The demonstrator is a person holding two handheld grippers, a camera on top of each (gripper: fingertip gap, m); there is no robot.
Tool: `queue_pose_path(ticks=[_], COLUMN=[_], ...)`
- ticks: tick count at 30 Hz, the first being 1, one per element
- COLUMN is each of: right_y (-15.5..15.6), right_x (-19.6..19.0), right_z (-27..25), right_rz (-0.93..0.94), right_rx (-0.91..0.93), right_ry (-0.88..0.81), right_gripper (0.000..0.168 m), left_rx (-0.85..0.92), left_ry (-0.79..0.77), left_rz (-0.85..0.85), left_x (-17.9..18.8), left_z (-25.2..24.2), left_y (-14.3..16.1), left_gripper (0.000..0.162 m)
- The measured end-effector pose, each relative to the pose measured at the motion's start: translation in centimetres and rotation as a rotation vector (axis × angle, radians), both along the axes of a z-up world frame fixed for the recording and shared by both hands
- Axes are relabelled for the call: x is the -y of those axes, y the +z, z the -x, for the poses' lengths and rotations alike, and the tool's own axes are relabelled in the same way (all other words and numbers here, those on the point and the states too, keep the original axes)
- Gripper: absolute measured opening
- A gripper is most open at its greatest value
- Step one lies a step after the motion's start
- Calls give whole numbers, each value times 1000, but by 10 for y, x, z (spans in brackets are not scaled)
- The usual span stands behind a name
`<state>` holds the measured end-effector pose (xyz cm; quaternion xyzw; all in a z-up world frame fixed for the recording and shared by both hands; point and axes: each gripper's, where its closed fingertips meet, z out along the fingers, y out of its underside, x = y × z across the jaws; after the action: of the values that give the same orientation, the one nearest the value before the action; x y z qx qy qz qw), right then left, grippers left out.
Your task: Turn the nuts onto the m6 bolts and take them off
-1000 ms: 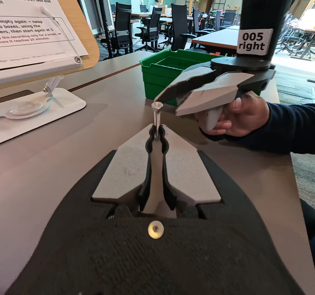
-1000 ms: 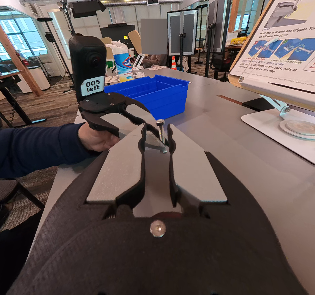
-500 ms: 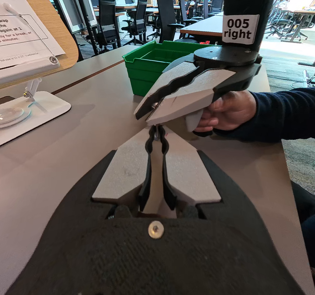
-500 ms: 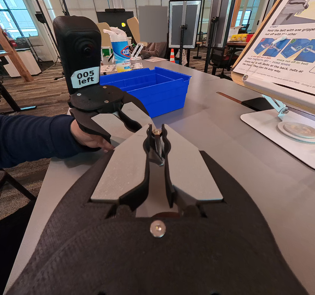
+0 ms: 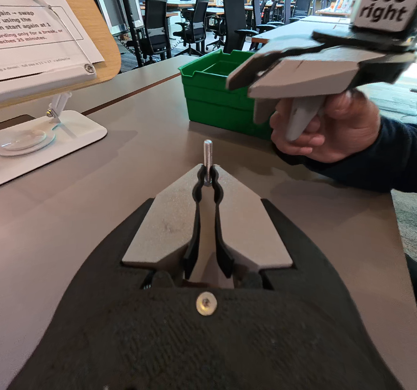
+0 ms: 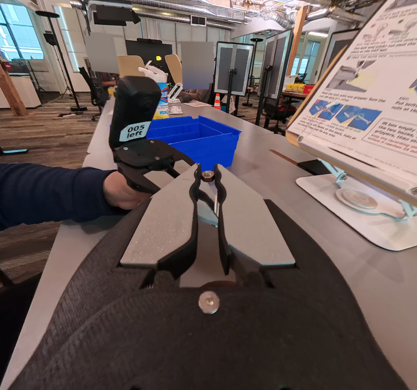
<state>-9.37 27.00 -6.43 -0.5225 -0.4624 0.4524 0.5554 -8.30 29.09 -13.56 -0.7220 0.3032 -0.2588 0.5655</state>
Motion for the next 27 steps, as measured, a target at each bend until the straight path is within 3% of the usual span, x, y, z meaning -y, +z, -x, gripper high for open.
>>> queue_pose_path(ticks=[5,9,11,15,17,20,23,27], right_y=[48,68,53,-33,-79,-120,-127,-87], right_x=[44,16,-20,-68,-71,-63,-63,-68], right_z=[-27,-116,-179,-273,-291,-294,-297,-289], right_rz=[-15,-117,-84,233,361,449,449,393], right_rx=[-73,100,273,629,790,953,1013,896], right_ry=[-7,-355,-546,-700,-698,-659,-679,-758], right_gripper=[7,8,8,8,8,12,25,27], left_rx=[-11,-19,-11,9,14,21,22,22], left_ry=[16,-6,-7,-9,-11,-19,-26,-50], left_rz=[11,9,4,7,8,5,2,-15], left_x=[-4,0,2,3,4,4,5,8], left_z=[3,-2,-3,-4,-5,-4,-4,-8], left_y=[-9,-8,-6,-3,-3,-2,-2,0], left_gripper=[2,2,2,2,2,2,2,2])
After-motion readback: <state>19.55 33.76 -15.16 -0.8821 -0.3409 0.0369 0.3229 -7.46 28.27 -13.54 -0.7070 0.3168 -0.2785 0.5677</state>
